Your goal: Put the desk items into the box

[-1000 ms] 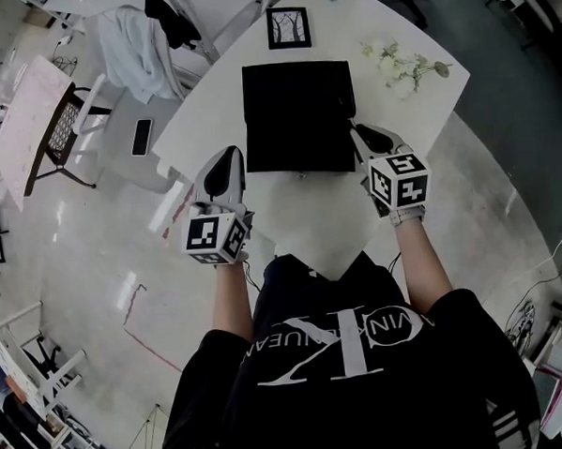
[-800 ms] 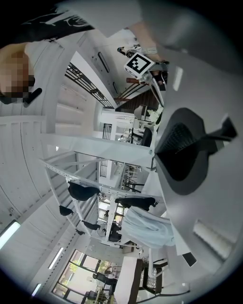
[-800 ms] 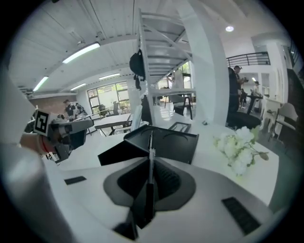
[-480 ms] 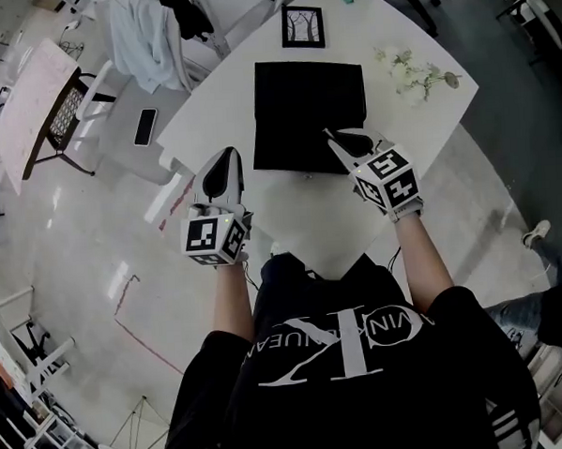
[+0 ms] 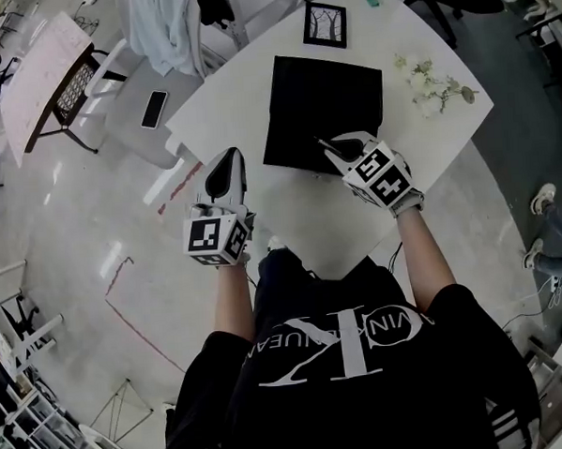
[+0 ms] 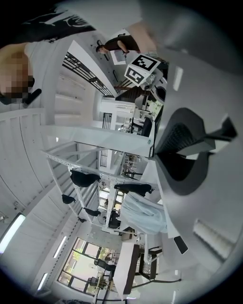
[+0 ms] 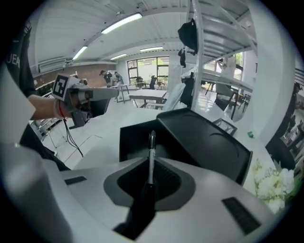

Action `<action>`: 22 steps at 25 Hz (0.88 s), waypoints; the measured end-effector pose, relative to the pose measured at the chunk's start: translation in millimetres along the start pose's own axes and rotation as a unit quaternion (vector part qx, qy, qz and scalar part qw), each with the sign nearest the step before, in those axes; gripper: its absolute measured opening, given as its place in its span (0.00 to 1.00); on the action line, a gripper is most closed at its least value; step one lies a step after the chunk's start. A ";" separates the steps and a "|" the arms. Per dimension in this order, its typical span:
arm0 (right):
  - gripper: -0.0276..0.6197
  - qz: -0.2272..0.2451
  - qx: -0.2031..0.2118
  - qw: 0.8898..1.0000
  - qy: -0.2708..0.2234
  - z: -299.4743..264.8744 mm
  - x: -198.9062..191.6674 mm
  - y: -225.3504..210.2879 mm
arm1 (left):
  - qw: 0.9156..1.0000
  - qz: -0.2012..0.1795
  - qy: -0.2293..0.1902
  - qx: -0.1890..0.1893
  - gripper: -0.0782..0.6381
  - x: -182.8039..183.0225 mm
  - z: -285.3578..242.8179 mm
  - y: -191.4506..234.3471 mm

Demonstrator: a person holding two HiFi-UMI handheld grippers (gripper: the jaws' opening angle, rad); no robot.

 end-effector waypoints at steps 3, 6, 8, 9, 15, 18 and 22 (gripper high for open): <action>0.12 0.017 0.012 1.000 0.013 -9.2 1.8 3.5 | 1.000 0.006 0.003 0.010 0.12 -4.4 2.9 3.1; 0.12 0.027 0.018 0.999 0.027 -18.4 1.5 3.2 | 1.000 0.011 0.007 0.020 0.12 -9.9 4.3 5.2; 0.12 0.034 0.020 0.998 0.040 -24.2 0.1 3.3 | 1.000 0.011 0.011 0.024 0.12 -13.9 4.3 5.6; 0.12 0.039 0.020 0.998 0.047 -27.1 -0.7 3.4 | 1.000 0.009 0.014 0.025 0.12 -16.2 4.4 5.5; 0.12 0.079 0.016 0.994 0.080 -41.3 -2.4 0.3 | 0.999 0.009 0.019 0.033 0.12 -23.7 6.4 5.5; 0.12 0.087 0.017 0.992 0.089 -45.9 -2.3 -0.1 | 0.999 0.018 0.020 0.042 0.12 -24.3 9.0 7.5; 0.12 0.092 0.019 0.991 0.093 -50.8 -1.0 -0.5 | 0.999 0.020 0.020 0.047 0.12 -26.7 10.9 9.5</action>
Point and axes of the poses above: the fingertips, and each gripper's own axes: z backward along the fingers, y to its left, x out of its top, the point moved 1 cm from there along z, backward along the fingers, and after that the axes turned 12 degrees about y, right-handed, at the moved point
